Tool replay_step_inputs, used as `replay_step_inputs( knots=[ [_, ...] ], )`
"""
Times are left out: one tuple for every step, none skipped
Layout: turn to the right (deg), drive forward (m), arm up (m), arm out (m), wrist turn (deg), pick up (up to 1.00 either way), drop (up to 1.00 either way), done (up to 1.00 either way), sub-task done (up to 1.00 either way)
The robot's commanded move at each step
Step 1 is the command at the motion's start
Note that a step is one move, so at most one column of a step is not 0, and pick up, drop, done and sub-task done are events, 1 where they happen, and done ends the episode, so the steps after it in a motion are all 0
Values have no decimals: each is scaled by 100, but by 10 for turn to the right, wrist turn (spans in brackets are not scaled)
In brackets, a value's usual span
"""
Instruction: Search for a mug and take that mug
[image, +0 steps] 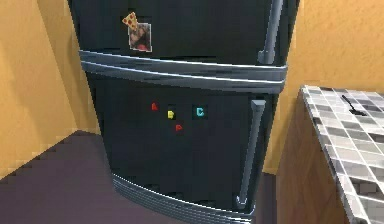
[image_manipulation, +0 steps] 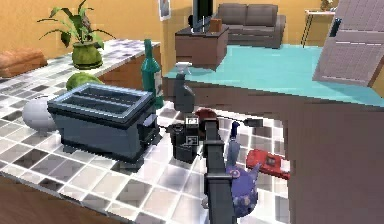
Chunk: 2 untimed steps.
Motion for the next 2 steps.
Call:
replay_step_inputs(
  knots=[
    [0, 0, 0, 0, 0, 100, 0, 0, 0],
    [0, 0, 10, 0, 0, 0, 0, 0, 0]
  ],
)
